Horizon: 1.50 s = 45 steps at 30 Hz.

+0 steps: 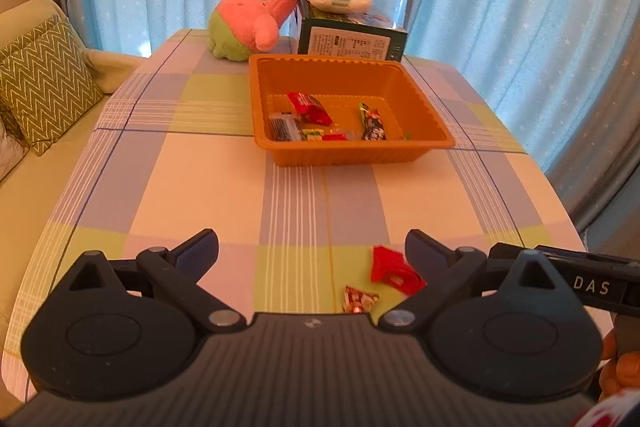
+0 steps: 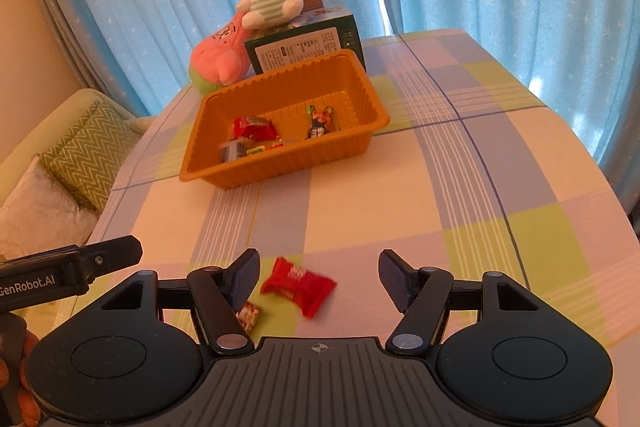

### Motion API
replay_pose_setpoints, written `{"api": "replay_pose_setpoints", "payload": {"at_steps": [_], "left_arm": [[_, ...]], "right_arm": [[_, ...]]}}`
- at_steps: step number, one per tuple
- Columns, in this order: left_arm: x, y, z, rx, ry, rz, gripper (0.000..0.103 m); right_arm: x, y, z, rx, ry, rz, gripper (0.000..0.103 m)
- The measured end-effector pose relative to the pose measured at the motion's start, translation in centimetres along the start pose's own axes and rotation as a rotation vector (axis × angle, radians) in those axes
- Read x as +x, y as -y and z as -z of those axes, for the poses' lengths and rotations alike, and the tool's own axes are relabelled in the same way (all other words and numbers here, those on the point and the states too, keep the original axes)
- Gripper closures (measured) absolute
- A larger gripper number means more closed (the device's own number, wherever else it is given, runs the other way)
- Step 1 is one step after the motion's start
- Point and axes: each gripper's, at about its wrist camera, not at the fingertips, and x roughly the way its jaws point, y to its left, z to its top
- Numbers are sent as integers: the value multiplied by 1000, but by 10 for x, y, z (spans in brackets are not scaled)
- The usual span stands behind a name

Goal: Organize snacks
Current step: 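Move both tools back toward the last red packet and small candy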

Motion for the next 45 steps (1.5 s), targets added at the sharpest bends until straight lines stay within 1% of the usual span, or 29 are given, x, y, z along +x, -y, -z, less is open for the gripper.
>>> {"api": "replay_pose_setpoints", "payload": {"at_steps": [10, 14, 21, 34, 43, 45], "left_arm": [[-30, 1, 37, 18, -19, 15, 5], [-37, 1, 45, 18, -20, 20, 5], [-41, 2, 49, 20, -25, 27, 5], [-31, 7, 53, 55, -41, 60, 7], [-5, 11, 56, 93, -74, 78, 17], [2, 12, 56, 100, -69, 90, 21]], "right_arm": [[-33, 2, 32, -24, -9, 39, 37], [-41, 1, 40, -33, -9, 49, 37], [-44, 1, 46, -42, -10, 55, 37], [-37, 6, 46, -45, -12, 66, 37], [-21, 18, 45, -47, -29, 82, 37], [-15, 20, 46, -49, -37, 83, 37]]}}
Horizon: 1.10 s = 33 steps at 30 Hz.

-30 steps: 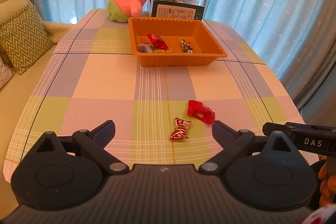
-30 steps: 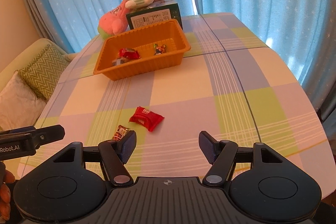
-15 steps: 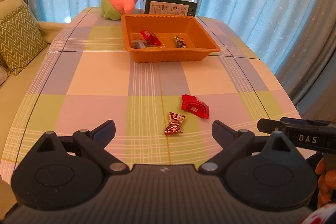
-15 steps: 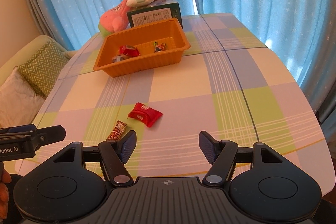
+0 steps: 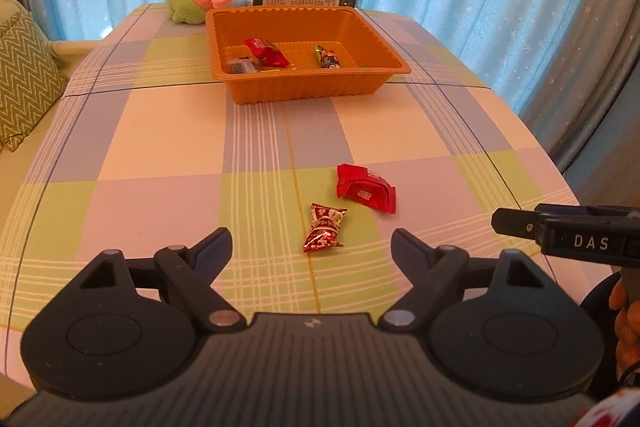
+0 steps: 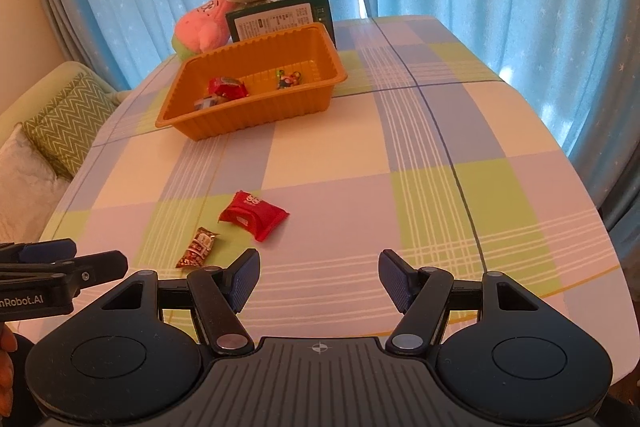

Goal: Organize snacks
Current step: 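Move both tools back toward the last red packet and small candy, then grasp the small red-wrapped candy with the left tool while the right tool grasps the red packet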

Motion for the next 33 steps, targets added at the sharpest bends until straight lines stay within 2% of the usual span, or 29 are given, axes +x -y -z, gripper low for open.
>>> {"api": "replay_pose_setpoints", "payload": {"at_steps": [4, 8, 11, 15, 27, 33], "left_arm": [[20, 2, -2, 36, 1, 4, 29], [40, 4, -1, 69, -17, 18, 42], [53, 6, 0, 89, -20, 33, 46], [74, 11, 5, 113, -41, 46, 59], [101, 12, 8, 146, -51, 39, 71], [102, 11, 8, 168, -56, 31, 83]], "right_arm": [[13, 3, 1, -6, -21, 3, 37], [28, 7, 1, -4, -35, 11, 37], [37, 11, 0, 9, -40, 15, 37], [49, 14, -2, 9, -49, 14, 37], [76, 15, -7, 17, -69, -1, 37], [82, 14, -7, 10, -71, -2, 37]]}}
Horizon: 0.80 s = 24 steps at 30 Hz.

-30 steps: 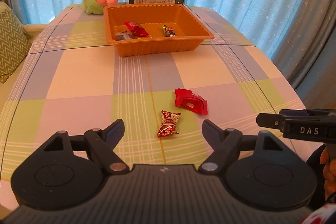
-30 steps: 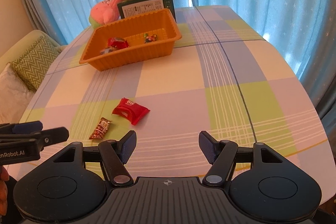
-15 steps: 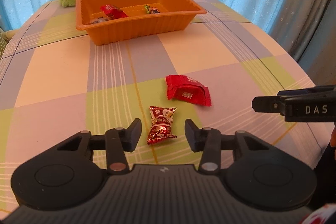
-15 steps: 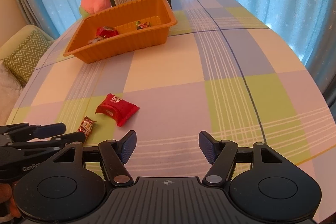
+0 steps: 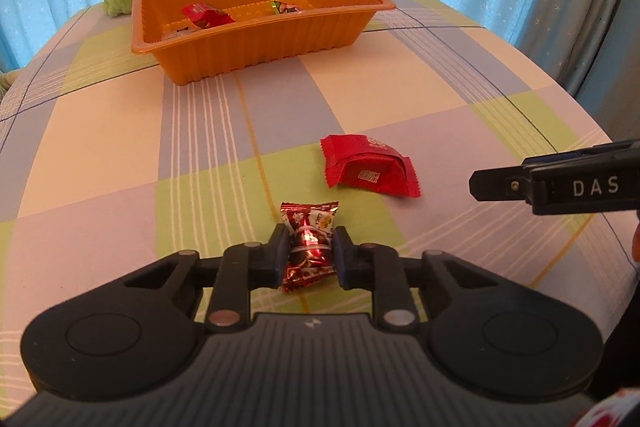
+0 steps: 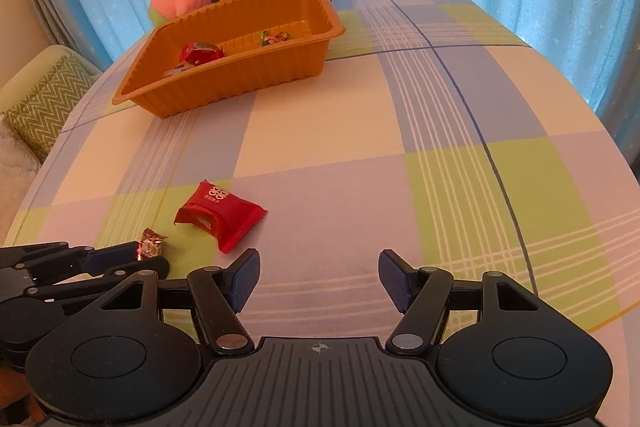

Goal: Organize snacks
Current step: 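Grasp the small red-wrapped candy with the left tool while the right tool grasps the red packet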

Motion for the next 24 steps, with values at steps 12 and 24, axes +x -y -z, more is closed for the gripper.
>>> {"api": "replay_pose_setpoints", "payload": {"at_steps": [12, 24], "left_arm": [[-27, -23, -9, -92, 45, -9, 84], [-33, -38, -9, -156, 56, -9, 85]], "right_arm": [[20, -33, -19, -288, 27, -131, 37], [70, -73, -27, -661, -25, -145, 39]]}}
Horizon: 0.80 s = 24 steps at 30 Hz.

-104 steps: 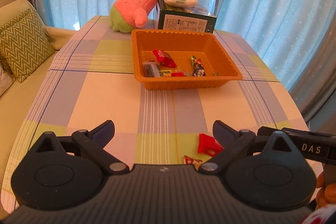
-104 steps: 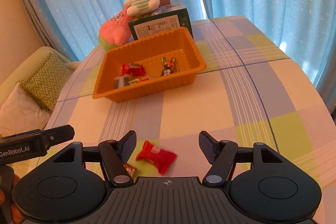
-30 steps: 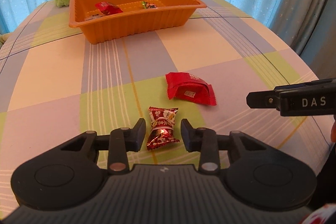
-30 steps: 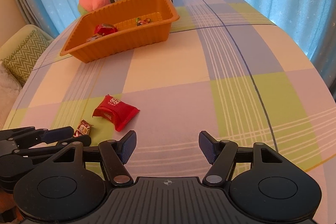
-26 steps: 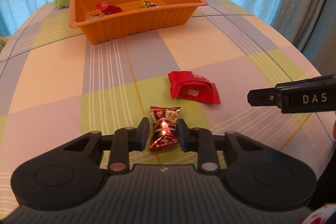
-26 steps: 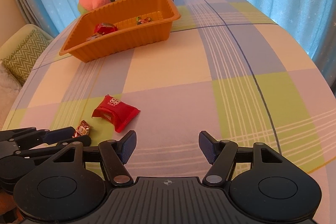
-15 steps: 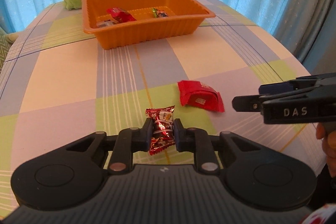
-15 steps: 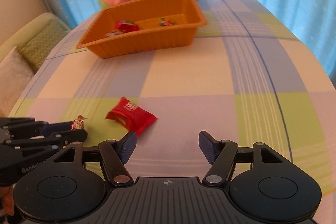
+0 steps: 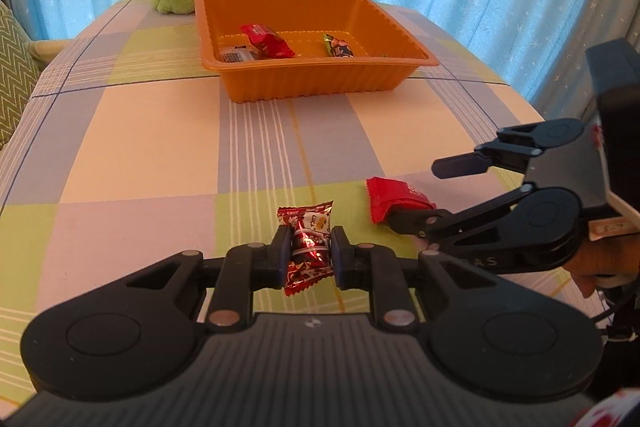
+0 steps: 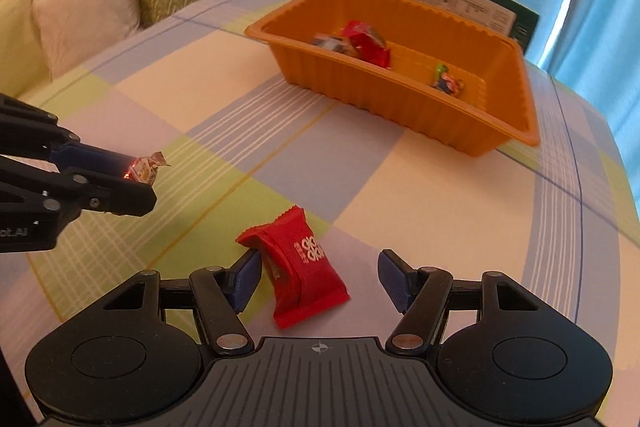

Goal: Organize snacks
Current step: 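Grasp the small red-wrapped candy with the left tool while the right tool grasps the red packet, then carry both candies into the orange tray and open both tools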

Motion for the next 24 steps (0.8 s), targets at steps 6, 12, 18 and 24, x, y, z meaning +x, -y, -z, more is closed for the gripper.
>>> {"api": "replay_pose_setpoints", "payload": {"at_steps": [6, 12, 18, 24], "left_arm": [[1, -3, 3, -16, -9, 1, 85], [-2, -1, 4, -18, -7, -2, 85], [-9, 5, 2, -22, 1, -8, 85], [-23, 11, 2, -35, 9, -7, 85]], "right_arm": [[6, -2, -5, 22, -23, -32, 74], [-19, 0, 2, 183, 26, -18, 77], [-52, 2, 15, 358, 54, 24, 77], [-81, 0, 27, 444, 67, 62, 77]]}}
